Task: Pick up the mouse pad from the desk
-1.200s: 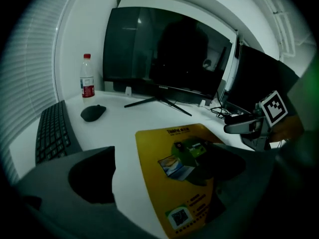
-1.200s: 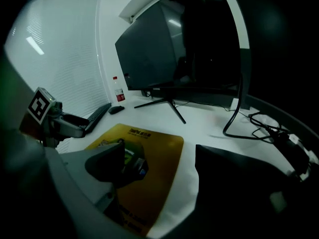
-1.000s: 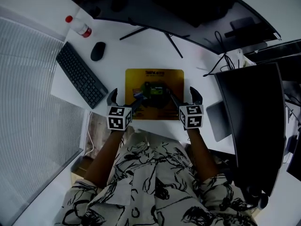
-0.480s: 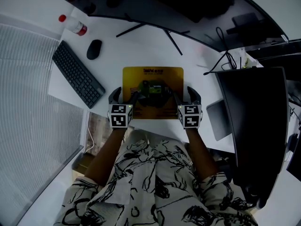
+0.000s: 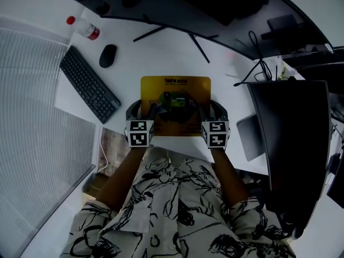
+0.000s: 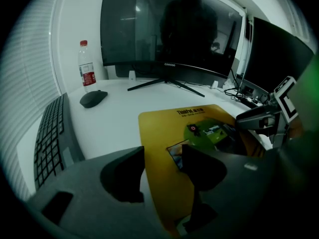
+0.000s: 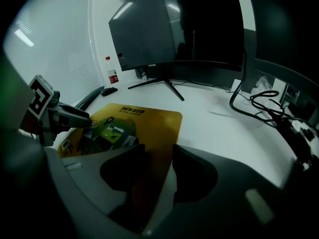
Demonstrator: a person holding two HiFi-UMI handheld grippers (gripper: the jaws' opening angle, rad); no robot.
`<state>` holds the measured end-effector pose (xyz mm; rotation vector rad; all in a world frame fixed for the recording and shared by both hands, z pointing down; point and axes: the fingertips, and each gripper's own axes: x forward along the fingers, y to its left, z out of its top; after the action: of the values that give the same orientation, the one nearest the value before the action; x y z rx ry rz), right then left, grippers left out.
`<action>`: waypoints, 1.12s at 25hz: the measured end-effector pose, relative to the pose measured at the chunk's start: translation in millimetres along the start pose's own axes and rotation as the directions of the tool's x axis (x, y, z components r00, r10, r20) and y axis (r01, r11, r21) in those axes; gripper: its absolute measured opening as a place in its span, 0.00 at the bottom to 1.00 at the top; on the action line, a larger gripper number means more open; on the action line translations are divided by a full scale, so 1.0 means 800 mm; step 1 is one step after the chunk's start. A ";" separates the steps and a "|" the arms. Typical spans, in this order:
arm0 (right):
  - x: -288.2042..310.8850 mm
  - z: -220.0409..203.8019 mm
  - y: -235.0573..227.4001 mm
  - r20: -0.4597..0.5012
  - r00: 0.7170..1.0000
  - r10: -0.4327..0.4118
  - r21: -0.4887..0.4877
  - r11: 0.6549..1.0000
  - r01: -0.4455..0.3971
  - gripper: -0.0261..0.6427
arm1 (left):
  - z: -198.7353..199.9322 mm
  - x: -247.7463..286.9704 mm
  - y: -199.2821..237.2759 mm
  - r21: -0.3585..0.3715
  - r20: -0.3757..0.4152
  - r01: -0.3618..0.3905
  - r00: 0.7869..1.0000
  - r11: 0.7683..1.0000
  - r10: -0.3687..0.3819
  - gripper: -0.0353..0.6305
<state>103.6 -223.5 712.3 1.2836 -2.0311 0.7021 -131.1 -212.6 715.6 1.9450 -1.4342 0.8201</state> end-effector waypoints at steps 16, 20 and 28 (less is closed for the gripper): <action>0.002 -0.001 0.019 -0.035 0.999 0.015 -0.020 1.000 -0.016 0.13 | 0.001 -0.002 -0.026 0.016 -0.028 0.050 0.998 0.999 -0.050 0.18; -0.003 0.002 0.019 -0.023 0.999 0.030 0.010 1.000 -0.030 0.13 | 0.005 -0.008 -0.025 -0.027 0.013 0.082 0.997 0.996 -0.081 0.18; -0.030 0.037 0.028 0.101 0.994 0.049 0.029 0.998 -0.052 0.14 | 0.035 -0.028 -0.028 0.000 0.097 0.104 0.990 0.995 -0.104 0.17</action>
<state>84.5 -222.3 672.8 1.3130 -2.1480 0.7086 -110.8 -214.5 678.8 2.0621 -1.3749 0.6830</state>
